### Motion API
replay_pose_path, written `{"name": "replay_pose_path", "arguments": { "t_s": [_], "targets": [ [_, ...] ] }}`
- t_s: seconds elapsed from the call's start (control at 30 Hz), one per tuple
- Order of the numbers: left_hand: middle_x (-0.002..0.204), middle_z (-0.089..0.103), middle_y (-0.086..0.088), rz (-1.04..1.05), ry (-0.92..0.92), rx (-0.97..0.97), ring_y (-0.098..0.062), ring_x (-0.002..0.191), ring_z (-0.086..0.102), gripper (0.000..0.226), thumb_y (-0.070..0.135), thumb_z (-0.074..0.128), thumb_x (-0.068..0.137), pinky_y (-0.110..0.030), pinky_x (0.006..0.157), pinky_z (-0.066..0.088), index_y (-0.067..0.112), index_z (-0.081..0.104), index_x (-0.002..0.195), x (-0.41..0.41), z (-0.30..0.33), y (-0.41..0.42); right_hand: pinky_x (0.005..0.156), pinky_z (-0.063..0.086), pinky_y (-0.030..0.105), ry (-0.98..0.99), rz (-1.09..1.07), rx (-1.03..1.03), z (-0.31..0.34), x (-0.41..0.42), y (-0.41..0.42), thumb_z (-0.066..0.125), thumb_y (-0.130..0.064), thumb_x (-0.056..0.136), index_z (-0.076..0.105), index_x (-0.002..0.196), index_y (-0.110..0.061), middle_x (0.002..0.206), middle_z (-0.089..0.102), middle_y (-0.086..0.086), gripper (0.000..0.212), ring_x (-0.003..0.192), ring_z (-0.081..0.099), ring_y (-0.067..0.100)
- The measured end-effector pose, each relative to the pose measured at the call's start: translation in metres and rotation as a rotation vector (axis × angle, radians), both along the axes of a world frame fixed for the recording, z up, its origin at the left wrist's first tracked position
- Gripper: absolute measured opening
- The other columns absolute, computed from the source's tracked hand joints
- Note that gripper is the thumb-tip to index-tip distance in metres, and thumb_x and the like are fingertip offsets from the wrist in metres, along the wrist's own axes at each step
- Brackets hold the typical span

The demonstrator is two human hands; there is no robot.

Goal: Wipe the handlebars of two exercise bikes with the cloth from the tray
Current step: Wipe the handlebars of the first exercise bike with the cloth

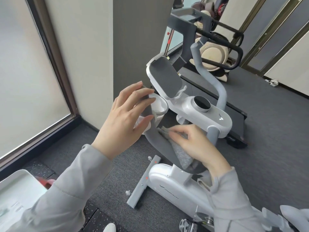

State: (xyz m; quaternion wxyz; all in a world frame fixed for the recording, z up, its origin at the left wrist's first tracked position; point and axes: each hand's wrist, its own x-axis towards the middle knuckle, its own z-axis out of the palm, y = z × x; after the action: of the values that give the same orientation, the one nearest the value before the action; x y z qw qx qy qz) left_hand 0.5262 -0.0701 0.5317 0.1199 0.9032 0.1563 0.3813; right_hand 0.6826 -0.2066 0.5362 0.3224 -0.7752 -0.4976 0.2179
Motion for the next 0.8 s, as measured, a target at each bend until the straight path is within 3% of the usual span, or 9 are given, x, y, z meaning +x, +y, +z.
{"name": "replay_pose_path", "arguments": {
  "t_s": [0.1, 0.2, 0.27, 0.33, 0.4, 0.5, 0.6, 0.7, 0.8],
  "targets": [
    [0.131, 0.052, -0.005, -0.006, -0.016, -0.002, -0.026, 0.133, 0.033, 0.029, 0.018, 0.057, 0.09, -0.037, 0.111, 0.031, 0.007, 0.059, 0.116, 0.0, -0.002, 0.001, 0.091, 0.046, 0.027, 0.035, 0.078, -0.014, 0.001, -0.001, 0.029, 0.056, -0.02, 0.092, 0.073, 0.094, -0.015, 0.096, 0.074, -0.005, 0.018, 0.094, 0.063, 0.003],
    [0.131, 0.052, -0.006, -0.009, -0.03, -0.004, -0.028, 0.133, 0.033, 0.028, 0.017, 0.056, 0.09, -0.036, 0.112, 0.029, 0.006, 0.059, 0.116, 0.001, -0.003, 0.0, 0.101, 0.041, 0.047, 0.112, 0.162, -0.131, 0.001, 0.004, 0.043, 0.049, -0.019, 0.096, 0.068, 0.092, -0.006, 0.103, 0.069, 0.016, 0.023, 0.098, 0.059, 0.015],
    [0.132, 0.052, -0.007, -0.015, -0.037, -0.006, -0.028, 0.133, 0.032, 0.029, 0.017, 0.055, 0.09, -0.036, 0.112, 0.029, 0.005, 0.059, 0.116, 0.001, -0.004, 0.0, 0.101, 0.039, 0.046, 0.189, 0.162, -0.177, 0.0, 0.008, 0.043, 0.048, -0.019, 0.097, 0.065, 0.097, 0.003, 0.107, 0.067, 0.022, 0.028, 0.094, 0.054, 0.014],
    [0.132, 0.051, -0.007, -0.024, -0.04, -0.005, -0.027, 0.134, 0.031, 0.03, 0.017, 0.055, 0.09, -0.035, 0.112, 0.028, 0.005, 0.058, 0.117, 0.001, -0.005, 0.001, 0.097, 0.042, 0.044, 0.221, 0.137, -0.218, -0.003, 0.009, 0.038, 0.049, -0.02, 0.096, 0.066, 0.095, 0.002, 0.098, 0.068, 0.013, 0.028, 0.091, 0.053, 0.014],
    [0.132, 0.051, -0.006, -0.037, -0.038, 0.0, -0.025, 0.135, 0.03, 0.031, 0.018, 0.055, 0.09, -0.034, 0.113, 0.027, 0.005, 0.058, 0.118, 0.001, -0.006, 0.002, 0.095, 0.043, 0.046, 0.19, 0.11, -0.257, -0.007, 0.01, 0.029, 0.049, -0.021, 0.096, 0.067, 0.087, -0.004, 0.088, 0.063, 0.005, 0.026, 0.087, 0.053, 0.013],
    [0.133, 0.05, -0.005, -0.05, -0.043, 0.015, -0.024, 0.136, 0.029, 0.031, 0.02, 0.055, 0.091, -0.033, 0.113, 0.027, 0.007, 0.057, 0.119, 0.001, -0.007, 0.006, 0.091, 0.043, 0.048, 0.102, 0.065, -0.256, -0.01, 0.013, 0.013, 0.048, -0.02, 0.096, 0.065, 0.081, -0.006, 0.079, 0.059, 0.009, 0.027, 0.082, 0.05, 0.014],
    [0.133, 0.051, -0.004, -0.057, -0.051, 0.022, -0.024, 0.136, 0.029, 0.031, 0.021, 0.055, 0.091, -0.036, 0.113, 0.028, 0.008, 0.057, 0.119, 0.002, -0.008, 0.01, 0.085, 0.044, 0.042, 0.075, -0.007, -0.216, -0.01, 0.012, -0.007, 0.048, -0.021, 0.096, 0.066, 0.082, -0.01, 0.085, 0.066, 0.018, 0.026, 0.082, 0.052, 0.011],
    [0.132, 0.051, -0.004, -0.059, -0.062, 0.018, -0.023, 0.136, 0.028, 0.03, 0.023, 0.054, 0.092, -0.034, 0.114, 0.026, 0.009, 0.058, 0.119, 0.004, -0.01, 0.01, 0.077, 0.043, 0.017, 0.026, -0.102, -0.138, -0.013, 0.006, -0.033, 0.053, -0.022, 0.094, 0.07, 0.087, -0.025, 0.08, 0.067, -0.009, 0.018, 0.081, 0.057, -0.002],
    [0.13, 0.052, -0.005, -0.052, -0.088, -0.012, -0.024, 0.135, 0.029, 0.029, 0.02, 0.055, 0.091, -0.035, 0.114, 0.026, 0.008, 0.059, 0.117, 0.006, -0.01, 0.006, 0.075, 0.037, -0.003, -0.138, -0.206, 0.048, -0.021, -0.005, -0.051, 0.062, -0.02, 0.089, 0.072, 0.101, -0.019, 0.086, 0.065, -0.025, 0.016, 0.085, 0.057, -0.018]
  ]
}}
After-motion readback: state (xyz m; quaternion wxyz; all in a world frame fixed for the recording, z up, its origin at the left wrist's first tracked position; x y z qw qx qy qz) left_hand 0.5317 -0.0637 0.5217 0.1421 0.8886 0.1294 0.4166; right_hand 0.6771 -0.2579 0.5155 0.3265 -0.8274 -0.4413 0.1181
